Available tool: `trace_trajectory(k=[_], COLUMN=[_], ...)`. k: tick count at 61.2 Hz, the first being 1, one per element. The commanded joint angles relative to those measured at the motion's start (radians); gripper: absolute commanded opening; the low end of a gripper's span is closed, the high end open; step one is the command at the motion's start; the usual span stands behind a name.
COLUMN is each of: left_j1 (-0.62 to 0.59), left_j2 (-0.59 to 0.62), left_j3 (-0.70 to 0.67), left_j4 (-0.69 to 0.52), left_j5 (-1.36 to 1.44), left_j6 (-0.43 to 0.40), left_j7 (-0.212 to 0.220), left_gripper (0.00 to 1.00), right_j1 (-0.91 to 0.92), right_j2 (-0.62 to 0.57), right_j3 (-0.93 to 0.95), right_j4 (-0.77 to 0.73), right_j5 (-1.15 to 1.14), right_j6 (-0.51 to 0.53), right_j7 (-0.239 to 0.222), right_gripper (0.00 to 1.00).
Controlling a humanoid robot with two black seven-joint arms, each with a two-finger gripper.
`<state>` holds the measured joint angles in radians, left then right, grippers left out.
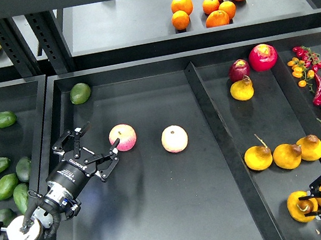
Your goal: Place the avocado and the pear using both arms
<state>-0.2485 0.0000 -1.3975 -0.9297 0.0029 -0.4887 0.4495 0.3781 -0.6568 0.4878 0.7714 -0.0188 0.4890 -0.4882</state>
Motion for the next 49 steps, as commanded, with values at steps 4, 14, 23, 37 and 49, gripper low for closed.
trace_trajectory(k=[4,14,23,37,49], left_j1=[0.000,0.000,0.000,0.000,0.000], left_j2=[0.000,0.000,0.000,0.000,0.000], left_j3=[0.002,0.003,0.005,0.005,0.005], left_j4=[-0.003,-0.003,-0.003,-0.005,-0.006], left_j5=[-0.001,-0.001,0.000,0.000,-0.001], left_j6=[0.000,0.000,0.000,0.000,0.000], left_j7=[0.000,0.000,0.000,0.001,0.001], left_gripper=[0.87,0.87,0.87,0.87,0.87], right_j1=[0.005,0.013,0.018,0.103,0.173], right_j2=[0.000,-0.007,-0.023,-0.069,-0.053], right_j3=[0.003,0.006,0.012,0.017,0.103], right_j4=[0.002,0.011,0.042,0.105,0.103], right_j5=[-0.004,0.002,0.020,0.138,0.247], right_j6=[0.000,0.000,0.000,0.000,0.000], right_j7=[0.000,0.000,0.000,0.000,0.000], right_gripper=[0.72,0.96,0.99,0.99,0.99])
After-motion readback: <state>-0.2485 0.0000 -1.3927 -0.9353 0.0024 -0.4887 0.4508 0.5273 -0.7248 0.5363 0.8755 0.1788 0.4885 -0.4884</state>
